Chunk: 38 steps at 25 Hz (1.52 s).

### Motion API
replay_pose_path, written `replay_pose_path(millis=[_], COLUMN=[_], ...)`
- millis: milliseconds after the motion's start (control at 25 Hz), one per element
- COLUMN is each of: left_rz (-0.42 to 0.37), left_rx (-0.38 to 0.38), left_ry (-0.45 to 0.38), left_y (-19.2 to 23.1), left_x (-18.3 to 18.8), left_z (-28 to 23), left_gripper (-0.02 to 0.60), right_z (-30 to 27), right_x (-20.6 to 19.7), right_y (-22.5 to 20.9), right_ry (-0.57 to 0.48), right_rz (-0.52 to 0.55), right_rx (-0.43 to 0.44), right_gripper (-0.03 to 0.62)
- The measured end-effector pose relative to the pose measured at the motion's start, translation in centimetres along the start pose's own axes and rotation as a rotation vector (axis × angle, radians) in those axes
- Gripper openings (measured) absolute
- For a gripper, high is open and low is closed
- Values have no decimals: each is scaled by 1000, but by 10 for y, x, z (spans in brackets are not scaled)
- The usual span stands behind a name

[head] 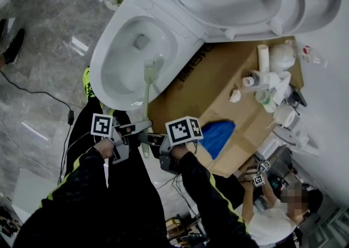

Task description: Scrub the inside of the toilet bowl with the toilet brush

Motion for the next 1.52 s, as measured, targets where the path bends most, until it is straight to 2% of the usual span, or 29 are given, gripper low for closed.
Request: replay_pose_path(millis=[720,1080,1240,1360,1520], left_rz=[62,85,92,84,93], left_rx=[113,214,262,307,350], left_ry=[12,51,72,90,111], left_y=[4,0,-5,-10,-15], left_x=[-29,-37,-41,-40,-40], left_z=[43,67,74,80,86], left_gripper=[86,86,86,86,86], right_z=[-47,-77,-82,-91,-99], right_x=[-24,-35,-42,-43,-46], right_y=[-9,-13,-16,-14,-18], right_ry=[33,3,-7,-32,-39], right_rz=[-38,-65,-75,-81,-77], right_rx=[109,220,215,280,292], right_gripper=[60,58,58,58,58])
Point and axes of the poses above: the fingertips, and each gripper's own axes: z backward along the fingers, y to its left, x out of its top, the point moved 10 cm from there along z, backward along the fingers, and after that the axes turned 11 degrees about y, right-handed, at the moved point
